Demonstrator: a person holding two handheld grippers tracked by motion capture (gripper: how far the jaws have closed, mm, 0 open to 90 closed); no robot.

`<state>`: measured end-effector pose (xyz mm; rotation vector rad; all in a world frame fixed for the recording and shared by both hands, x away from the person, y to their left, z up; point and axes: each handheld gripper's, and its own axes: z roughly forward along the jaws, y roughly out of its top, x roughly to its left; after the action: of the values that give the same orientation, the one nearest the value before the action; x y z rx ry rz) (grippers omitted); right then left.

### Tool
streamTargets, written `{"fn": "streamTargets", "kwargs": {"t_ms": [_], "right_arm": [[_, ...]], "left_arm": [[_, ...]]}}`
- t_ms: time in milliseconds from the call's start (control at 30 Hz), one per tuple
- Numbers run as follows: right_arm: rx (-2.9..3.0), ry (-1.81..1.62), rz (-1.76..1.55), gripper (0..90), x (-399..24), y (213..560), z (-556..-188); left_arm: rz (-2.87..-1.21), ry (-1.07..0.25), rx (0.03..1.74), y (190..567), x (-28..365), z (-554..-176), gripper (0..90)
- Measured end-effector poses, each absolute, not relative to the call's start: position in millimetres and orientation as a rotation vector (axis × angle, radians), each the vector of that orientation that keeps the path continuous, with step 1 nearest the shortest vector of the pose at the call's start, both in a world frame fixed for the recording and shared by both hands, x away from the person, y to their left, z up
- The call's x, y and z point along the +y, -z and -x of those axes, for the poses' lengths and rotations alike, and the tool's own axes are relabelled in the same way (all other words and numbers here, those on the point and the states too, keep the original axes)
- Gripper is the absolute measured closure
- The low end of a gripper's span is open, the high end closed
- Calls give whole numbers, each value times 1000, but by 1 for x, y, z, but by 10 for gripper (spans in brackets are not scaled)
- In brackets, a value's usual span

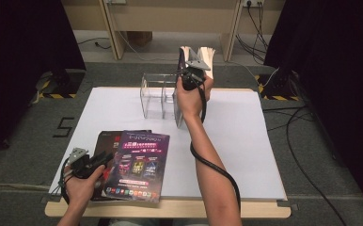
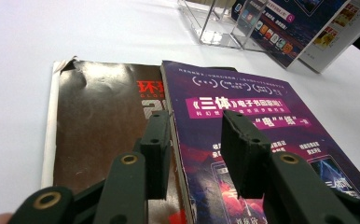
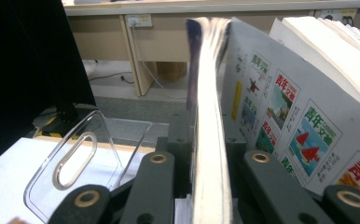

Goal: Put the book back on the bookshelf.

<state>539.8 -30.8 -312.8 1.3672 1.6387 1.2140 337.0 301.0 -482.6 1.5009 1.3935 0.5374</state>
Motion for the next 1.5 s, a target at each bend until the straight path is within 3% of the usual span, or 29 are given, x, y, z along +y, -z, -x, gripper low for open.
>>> {"fn": "streamTargets", "kwargs": {"t_ms": [1500], "right_arm": [[1703,-1243,-1412,674,-43,324,-513]], "left_arm": [[-1524,-531,1390,482,297,-336,576]]}}
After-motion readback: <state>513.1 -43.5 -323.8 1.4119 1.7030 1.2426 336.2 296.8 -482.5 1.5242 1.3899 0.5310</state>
